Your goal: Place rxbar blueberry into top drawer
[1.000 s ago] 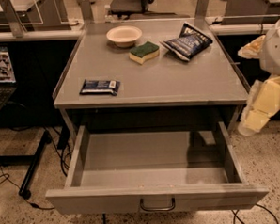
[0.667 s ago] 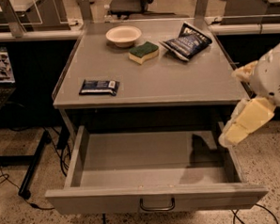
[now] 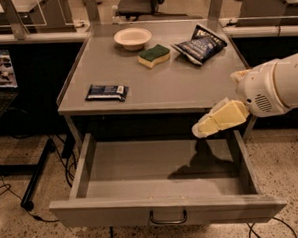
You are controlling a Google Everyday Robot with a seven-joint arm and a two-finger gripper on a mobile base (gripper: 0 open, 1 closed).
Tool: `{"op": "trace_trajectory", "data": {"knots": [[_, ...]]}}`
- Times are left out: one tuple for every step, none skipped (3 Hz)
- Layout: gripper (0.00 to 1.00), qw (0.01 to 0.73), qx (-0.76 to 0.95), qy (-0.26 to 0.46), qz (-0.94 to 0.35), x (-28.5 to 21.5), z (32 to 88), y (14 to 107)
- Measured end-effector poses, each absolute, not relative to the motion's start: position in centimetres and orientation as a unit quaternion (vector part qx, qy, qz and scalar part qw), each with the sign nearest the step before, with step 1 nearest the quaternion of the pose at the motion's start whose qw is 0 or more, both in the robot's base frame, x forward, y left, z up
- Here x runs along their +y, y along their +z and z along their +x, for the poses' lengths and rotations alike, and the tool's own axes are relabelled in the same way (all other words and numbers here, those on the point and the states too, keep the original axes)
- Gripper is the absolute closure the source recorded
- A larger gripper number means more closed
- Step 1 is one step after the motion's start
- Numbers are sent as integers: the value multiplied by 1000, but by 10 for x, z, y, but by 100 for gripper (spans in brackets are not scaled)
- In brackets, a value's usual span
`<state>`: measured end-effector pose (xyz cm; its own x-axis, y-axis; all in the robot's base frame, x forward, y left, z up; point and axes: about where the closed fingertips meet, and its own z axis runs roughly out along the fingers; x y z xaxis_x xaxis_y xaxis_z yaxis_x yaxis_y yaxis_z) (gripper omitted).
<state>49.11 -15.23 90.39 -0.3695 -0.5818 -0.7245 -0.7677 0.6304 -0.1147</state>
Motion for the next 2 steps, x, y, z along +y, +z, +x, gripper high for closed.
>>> {"op": "trace_trajectory", "data": {"knots": [[0,376,819,129,-414,-152,485,904],[0,388,805,167,-416,-132,498,882]]}}
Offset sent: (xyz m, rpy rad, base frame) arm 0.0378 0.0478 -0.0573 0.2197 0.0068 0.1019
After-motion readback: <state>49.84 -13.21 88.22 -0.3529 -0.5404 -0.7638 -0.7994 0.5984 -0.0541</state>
